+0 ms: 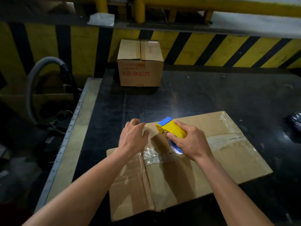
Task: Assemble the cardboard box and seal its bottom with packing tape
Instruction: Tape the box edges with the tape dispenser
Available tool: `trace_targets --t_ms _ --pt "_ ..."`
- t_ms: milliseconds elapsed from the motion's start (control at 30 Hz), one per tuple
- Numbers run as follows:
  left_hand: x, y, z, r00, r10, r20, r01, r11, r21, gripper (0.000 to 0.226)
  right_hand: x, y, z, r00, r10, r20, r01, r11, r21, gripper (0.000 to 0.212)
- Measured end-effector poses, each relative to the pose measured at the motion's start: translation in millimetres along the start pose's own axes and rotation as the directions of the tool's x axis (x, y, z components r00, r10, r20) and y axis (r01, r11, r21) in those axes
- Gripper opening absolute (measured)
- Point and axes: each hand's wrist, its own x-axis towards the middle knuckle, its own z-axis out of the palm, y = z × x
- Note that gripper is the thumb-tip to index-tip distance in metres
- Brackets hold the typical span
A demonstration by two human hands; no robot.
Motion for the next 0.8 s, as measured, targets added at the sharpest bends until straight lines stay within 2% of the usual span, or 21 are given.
trace_targets --t_ms 67,100,133,200,233,300,433,600,800 --pt "15 6 -10 0.999 -0.019 -0.031 0.015 0.990 -0.142 0.036 -2 -4 0 0.999 -0.033 -0.035 0.034 0.999 0.022 0.063" --pt "25 12 -16 0.997 -0.061 0.037 0.069 0.954 -0.292 0.040 -3 -6 0 0.998 -0.049 -0.050 0.051 0.998 0.034 0.062" --pt "34 19 -21 0.982 -0.100 0.161 0.165 0.871 -0.463 0.042 -4 -8 -1 0.996 -0.062 -0.061 0.065 0.997 0.044 0.062" --pt "48 31 -30 0.899 -0.104 0.425 0.396 0.607 -0.689 0.041 -3 -10 -1 0.994 -0.082 -0.070 0.086 0.994 0.061 0.063" --pt "53 35 -34 0.857 -0.075 0.509 0.472 0.510 -0.719 0.040 -3 -11 -1 0.994 -0.087 -0.071 0.092 0.993 0.069 0.064" --pt "62 37 -41 0.798 -0.014 0.602 0.548 0.429 -0.718 0.040 -1 -12 -3 0.993 -0.092 -0.077 0.098 0.992 0.085 0.065" --pt "73 31 -51 0.732 0.061 0.679 0.604 0.402 -0.688 0.039 1 -10 -8 0.989 -0.125 -0.085 0.133 0.986 0.103 0.066" --pt "84 24 -56 0.701 0.126 0.702 0.590 0.450 -0.670 0.037 3 -6 -7 0.985 -0.156 -0.077 0.162 0.984 0.076 0.068" --pt "84 13 -57 0.681 0.159 0.715 0.653 0.309 -0.691 0.036 9 -12 -8 0.983 -0.160 -0.085 0.172 0.972 0.158 0.071"
